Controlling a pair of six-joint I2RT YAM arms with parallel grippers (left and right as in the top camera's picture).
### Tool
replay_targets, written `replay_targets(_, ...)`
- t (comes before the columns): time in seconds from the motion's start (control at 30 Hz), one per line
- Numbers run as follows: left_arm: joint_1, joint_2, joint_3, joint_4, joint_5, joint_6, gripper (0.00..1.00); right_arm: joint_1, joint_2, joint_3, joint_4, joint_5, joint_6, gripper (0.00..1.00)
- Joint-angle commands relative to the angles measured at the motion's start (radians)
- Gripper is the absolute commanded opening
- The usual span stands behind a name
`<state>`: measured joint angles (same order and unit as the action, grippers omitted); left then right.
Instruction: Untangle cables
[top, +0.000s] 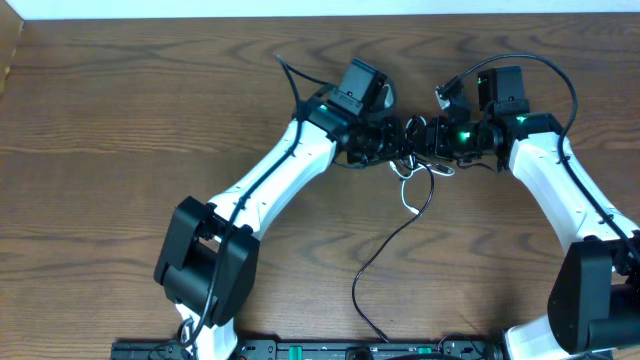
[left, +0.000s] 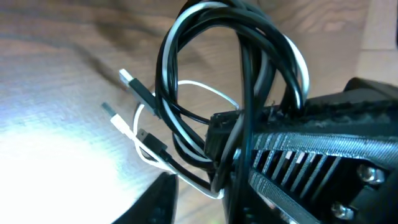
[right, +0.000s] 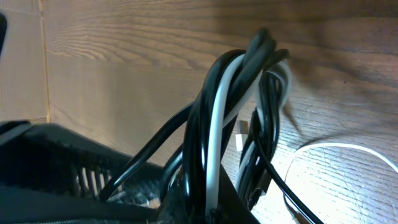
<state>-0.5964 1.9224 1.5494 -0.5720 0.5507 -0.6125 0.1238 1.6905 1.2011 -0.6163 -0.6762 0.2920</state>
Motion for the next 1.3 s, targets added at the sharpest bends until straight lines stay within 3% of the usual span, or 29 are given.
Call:
replay_targets(0.0,-0.024,0.006,0.005,-0.011,-0.164,0.017,0.14,0.003,-0.003,0.006,0.012,-0.034,0.0,0.01)
replay_targets(0.03,-0.029,0.006,0.005,-0.011,-0.191,0.017,0.08,0.003,-0.003,0.006,0.016,-0.034,0.008,0.01)
replay_targets(0.13,-0.034,0.006,0.005,-0.009,-0.257,0.018,0.07,0.001,-0.003,0.006,0.024,0.001,0.07,0.01)
replay_targets(0.27,-0.009,-0.018,0.005,0.011,-0.279,0.086,0.08,-0.011,-0.003,0.006,-0.04,0.252,0.233,0.01)
replay_targets(0.43,0.076,-0.116,0.005,-0.023,-0.279,0.086,0.07,-0.014,-0.003,0.006,-0.131,0.562,0.299,0.01)
replay_targets(0.9,0.268,-0.24,0.005,-0.188,-0.313,0.172,0.07,-0.014,-0.003,0.006,-0.136,0.583,0.294,0.01)
replay_targets(1.07,0.245,-0.236,0.005,-0.188,-0.145,0.225,0.08,-0.013,-0.003,0.006,-0.123,0.461,0.259,0.01)
replay_targets(1.13,0.22,-0.229,0.005,-0.185,-0.066,0.243,0.13,-0.013,-0.003,0.006,-0.114,0.422,0.252,0.01)
replay_targets(1.27,0.16,-0.198,0.005,-0.174,0.0,0.261,0.44,-0.013,-0.003,0.006,-0.105,0.388,0.253,0.01)
